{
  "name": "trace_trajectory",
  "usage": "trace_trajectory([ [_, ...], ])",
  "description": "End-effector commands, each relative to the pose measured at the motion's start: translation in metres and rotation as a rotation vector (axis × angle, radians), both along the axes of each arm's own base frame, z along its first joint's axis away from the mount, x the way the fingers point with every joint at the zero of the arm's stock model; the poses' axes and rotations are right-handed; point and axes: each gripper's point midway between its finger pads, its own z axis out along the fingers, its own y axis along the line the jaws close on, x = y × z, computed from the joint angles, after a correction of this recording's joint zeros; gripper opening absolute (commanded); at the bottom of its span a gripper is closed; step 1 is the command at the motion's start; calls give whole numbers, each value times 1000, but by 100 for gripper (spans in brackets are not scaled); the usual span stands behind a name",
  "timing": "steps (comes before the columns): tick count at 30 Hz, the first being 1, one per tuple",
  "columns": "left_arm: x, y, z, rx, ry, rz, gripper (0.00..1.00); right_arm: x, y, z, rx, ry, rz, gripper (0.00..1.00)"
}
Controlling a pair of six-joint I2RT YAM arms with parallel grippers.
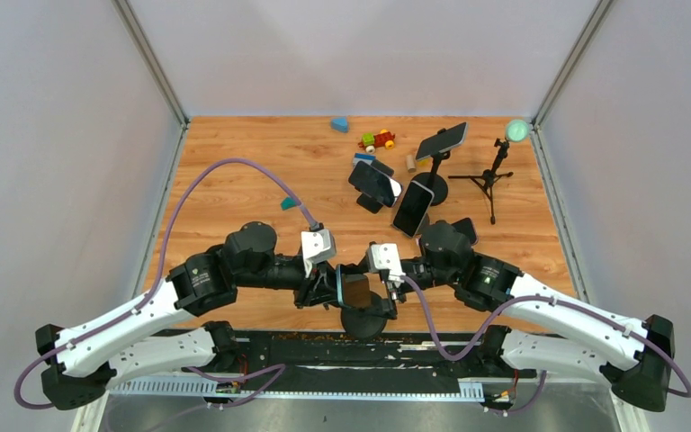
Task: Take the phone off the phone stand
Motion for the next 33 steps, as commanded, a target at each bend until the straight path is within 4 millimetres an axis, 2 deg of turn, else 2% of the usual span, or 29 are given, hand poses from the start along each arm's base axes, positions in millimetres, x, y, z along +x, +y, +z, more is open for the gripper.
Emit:
trace_trajectory([
  [1, 44, -21, 113, -417, -182, 175, 0, -2, 21, 48, 216, -122, 6, 0],
  [6, 42, -22, 118, -451, -183, 168, 0, 8, 25, 47, 212, -125, -49, 0],
  [9, 35, -29, 115, -444, -169, 112, 0, 11, 32, 44, 184, -128, -36, 0],
  [13, 37, -31, 111, -434, -163, 112, 0, 17, 37, 42, 161, -151, -39, 0],
  [17, 44, -22, 109, -439, -174, 178, 0, 24, 36, 44, 162, -163, -80, 0],
  [26, 61, -4, 111, -467, -186, 319, 0, 20, 30, 43, 175, -170, -93, 0],
  [33, 66, 3, 110, -462, -191, 364, 0, 20, 28, 41, 184, -177, -103, 0],
])
